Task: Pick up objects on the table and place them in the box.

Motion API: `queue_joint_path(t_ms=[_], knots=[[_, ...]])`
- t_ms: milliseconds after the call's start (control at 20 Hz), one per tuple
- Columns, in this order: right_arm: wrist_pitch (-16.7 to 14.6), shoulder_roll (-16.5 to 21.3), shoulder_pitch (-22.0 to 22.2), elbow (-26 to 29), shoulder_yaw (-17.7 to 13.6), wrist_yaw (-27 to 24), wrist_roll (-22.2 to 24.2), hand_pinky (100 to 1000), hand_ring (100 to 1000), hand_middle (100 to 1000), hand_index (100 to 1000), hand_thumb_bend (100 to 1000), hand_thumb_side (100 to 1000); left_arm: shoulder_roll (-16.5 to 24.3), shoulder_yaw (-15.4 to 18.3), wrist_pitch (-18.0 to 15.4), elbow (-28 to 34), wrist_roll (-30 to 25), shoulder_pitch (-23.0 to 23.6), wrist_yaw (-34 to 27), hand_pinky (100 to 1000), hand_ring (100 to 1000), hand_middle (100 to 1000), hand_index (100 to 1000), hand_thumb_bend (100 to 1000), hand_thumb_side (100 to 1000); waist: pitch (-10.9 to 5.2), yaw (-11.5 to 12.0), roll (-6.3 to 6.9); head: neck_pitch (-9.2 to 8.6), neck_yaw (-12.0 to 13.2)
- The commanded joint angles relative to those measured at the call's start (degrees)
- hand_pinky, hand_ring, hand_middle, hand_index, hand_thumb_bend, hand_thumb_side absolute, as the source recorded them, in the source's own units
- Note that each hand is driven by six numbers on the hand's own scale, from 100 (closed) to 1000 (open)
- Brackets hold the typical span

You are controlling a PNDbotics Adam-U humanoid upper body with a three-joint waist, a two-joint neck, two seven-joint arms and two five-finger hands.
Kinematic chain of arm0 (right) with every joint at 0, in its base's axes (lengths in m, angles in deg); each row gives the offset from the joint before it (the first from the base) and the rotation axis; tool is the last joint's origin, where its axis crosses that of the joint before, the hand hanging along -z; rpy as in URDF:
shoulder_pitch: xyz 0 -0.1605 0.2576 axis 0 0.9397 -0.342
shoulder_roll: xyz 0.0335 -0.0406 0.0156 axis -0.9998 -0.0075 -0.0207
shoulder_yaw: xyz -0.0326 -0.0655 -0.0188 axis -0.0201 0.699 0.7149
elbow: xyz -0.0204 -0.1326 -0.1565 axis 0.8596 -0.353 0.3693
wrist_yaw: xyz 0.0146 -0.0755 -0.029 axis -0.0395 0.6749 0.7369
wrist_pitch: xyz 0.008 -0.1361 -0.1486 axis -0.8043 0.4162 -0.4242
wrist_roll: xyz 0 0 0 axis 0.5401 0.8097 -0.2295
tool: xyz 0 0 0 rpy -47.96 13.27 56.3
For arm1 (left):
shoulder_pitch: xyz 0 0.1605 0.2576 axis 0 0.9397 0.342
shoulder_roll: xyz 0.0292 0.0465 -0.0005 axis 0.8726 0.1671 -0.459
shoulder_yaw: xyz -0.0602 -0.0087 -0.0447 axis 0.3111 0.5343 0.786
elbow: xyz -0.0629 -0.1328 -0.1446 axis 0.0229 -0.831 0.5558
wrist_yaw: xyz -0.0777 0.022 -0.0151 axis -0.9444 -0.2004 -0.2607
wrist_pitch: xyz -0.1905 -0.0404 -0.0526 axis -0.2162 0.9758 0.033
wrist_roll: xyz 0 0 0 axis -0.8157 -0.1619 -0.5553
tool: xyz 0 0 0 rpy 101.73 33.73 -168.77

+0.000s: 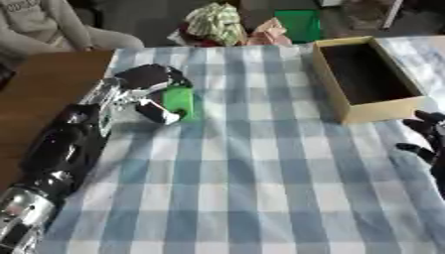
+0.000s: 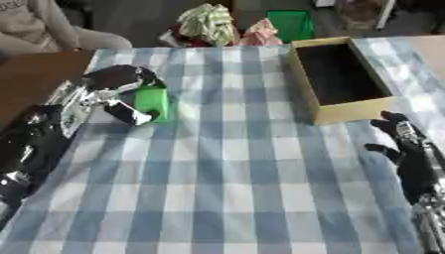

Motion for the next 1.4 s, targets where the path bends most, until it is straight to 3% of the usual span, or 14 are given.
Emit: queue_joint_path(t_ms=[50, 300, 350, 400, 800, 1050, 1400], knots=[[-0.19, 0.50, -0.58, 0.57, -0.13, 0.29, 0.19, 705, 1000, 769, 898, 100, 845, 1.58, -0.19, -0.55, 0.92, -0.28, -0.65, -1.02, 665, 460, 444, 796, 118, 332, -0.81, 0.02, -0.11, -0.39, -0.10], [-0.14, 0.54, -0.55, 0.53, 0.02, 0.26, 0.34, 705, 1000, 769, 898, 100, 844, 2.95, -0.64, -1.44, 4.88, -0.77, -2.23, -6.77, 664, 453, 433, 791, 100, 295, -1.19, -0.15, 0.19, -0.44, -0.22], [-0.13, 0.52, -0.54, 0.53, 0.09, 0.26, 0.40, 705, 1000, 769, 898, 100, 839, 2.97, -0.63, -1.47, 5.65, -0.84, -2.74, -8.29, 664, 452, 433, 790, 100, 356, -1.29, -0.26, 0.20, -0.45, -0.18], [-0.10, 0.49, -0.53, 0.51, 0.19, 0.26, 0.48, 705, 1000, 769, 898, 100, 845, 2.90, -0.64, -1.40, 6.27, -1.02, -3.20, -9.82, 665, 451, 430, 789, 100, 280, -1.36, -0.38, 0.19, -0.43, -0.13], [-0.02, -0.40, -2.09, 1.18, 2.85, 0.90, 3.03, 706, 1000, 769, 899, 100, 823, -0.94, -1.30, -0.45, 9.30, -2.43, -7.21, -18.09, 671, 449, 425, 786, 100, 255, -0.88, -3.40, 0.05, -1.65, 1.69], [-0.49, -1.20, -4.70, 3.85, 5.63, 2.12, 6.81, 707, 1000, 768, 900, 100, 760, -2.12, -1.03, 0.11, 10.01, -0.84, -9.43, -20.01, 670, 443, 418, 783, 100, 247, 0.89, -8.65, 1.09, -4.04, 2.70], [-0.72, -2.49, -8.84, 7.12, 9.50, 3.45, 12.98, 709, 1000, 764, 901, 100, 718, -1.92, 0.36, 0.80, 9.75, 3.85, -11.73, -20.93, 670, 444, 416, 777, 100, 237, 3.66, -17.86, 3.89, -8.21, 5.62]])
